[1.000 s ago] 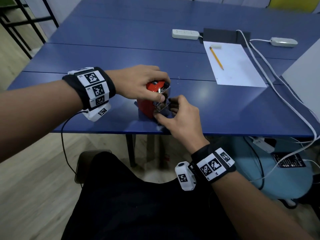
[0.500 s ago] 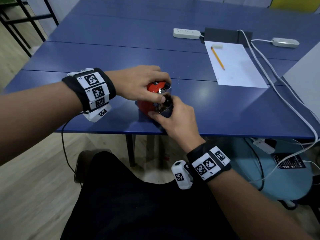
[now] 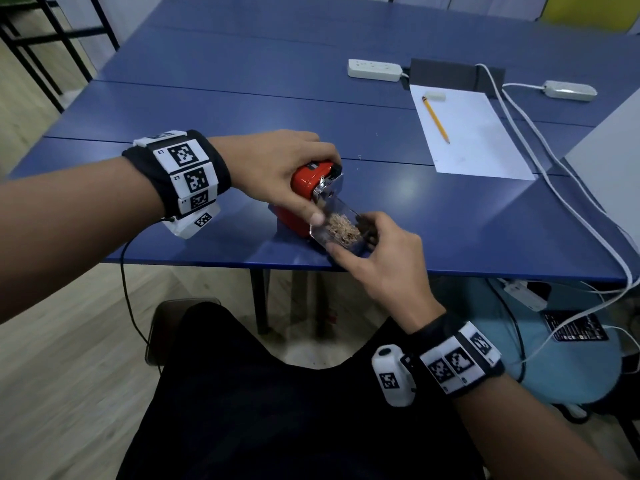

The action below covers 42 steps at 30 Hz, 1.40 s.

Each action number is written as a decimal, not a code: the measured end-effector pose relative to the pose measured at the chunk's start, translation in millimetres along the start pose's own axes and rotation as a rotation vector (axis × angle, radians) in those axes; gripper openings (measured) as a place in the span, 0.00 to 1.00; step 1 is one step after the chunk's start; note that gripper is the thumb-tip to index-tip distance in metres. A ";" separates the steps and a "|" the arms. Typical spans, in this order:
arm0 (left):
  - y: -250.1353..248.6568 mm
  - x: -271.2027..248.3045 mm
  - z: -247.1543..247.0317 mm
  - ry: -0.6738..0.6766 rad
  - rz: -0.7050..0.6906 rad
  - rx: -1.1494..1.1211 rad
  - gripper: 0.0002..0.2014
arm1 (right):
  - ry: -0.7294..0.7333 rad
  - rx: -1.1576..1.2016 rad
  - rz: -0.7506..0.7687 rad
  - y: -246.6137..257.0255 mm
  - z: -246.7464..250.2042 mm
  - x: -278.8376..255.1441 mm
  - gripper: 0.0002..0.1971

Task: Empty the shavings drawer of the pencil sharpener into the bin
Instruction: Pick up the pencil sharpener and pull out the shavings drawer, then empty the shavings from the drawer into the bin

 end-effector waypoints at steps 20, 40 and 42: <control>21.8 58.0 14.7 -0.254 0.248 0.034 0.46 | 0.100 -0.040 0.047 -25.9 14.5 19.8 0.38; -33.6 -40.2 -74.0 -0.387 0.198 -0.246 0.44 | 0.135 0.039 0.141 -24.6 4.7 21.8 0.41; -28.6 -42.2 -81.4 -0.284 0.232 -0.242 0.51 | 0.148 0.028 0.176 -16.2 2.1 22.0 0.40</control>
Point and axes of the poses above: each hand's wrist, its own x-axis towards the middle knuckle, its own z-axis out of the back of the hand, y = z × x, the point moved 4 cm from there along x, towards the middle knuckle, and after that the axes turned 10 degrees about -x, right-handed, at the moved point
